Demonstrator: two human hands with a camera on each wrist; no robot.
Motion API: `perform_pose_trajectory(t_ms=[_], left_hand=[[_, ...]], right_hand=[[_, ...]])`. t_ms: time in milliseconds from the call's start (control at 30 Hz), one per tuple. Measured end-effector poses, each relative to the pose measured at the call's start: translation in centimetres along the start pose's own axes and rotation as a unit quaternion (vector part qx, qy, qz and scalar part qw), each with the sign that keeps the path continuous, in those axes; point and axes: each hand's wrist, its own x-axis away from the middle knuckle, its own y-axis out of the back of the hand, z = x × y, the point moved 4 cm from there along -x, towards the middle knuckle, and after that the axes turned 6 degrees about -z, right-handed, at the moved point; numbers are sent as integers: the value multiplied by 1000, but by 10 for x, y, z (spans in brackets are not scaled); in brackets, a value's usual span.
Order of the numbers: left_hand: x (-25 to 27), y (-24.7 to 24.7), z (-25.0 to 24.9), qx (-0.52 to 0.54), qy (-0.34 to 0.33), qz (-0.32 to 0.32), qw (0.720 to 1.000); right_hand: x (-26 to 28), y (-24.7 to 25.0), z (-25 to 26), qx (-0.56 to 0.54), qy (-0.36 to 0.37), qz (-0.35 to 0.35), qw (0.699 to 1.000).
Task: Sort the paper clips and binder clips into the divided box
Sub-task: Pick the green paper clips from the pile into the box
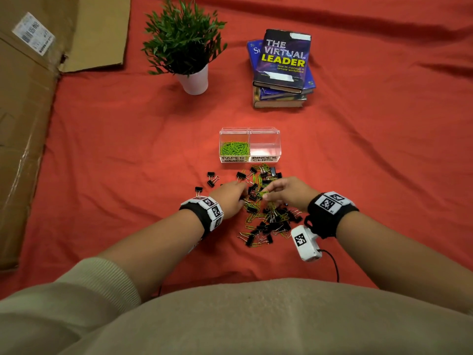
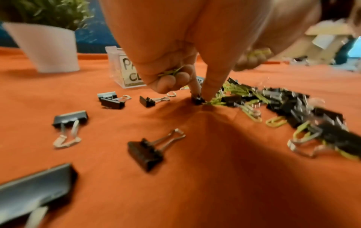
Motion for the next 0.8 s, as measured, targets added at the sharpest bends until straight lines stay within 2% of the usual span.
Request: perform_pose_trajectory(t_ms=[167,333,433,500,600,700,800], left_hand=[[3,5,6,-46,-13,-18,999],[8,17,20,-5,65,-67,996],[7,15,10,-24,41,-56,997],[6,7,-2,-43,13,-35,998],[3,-1,-12,-58,3,-23,998],[1,-3,-15,-62,-2,-24,998],[1,-4,-16,-75,-18,-25,997]], right_hand=[[-2,4,1,-163,-34,49,985],[-2,4,-1,-227,-60,77,969],[-3,-2,0,-239,-86,76,964],[-7,-6,1,-175,-88,44,980],[-15,-14,7,33,-36,-11,999],[-21,-27,11,231,21,6,973],[-23,-32,10,324,59,5,944]])
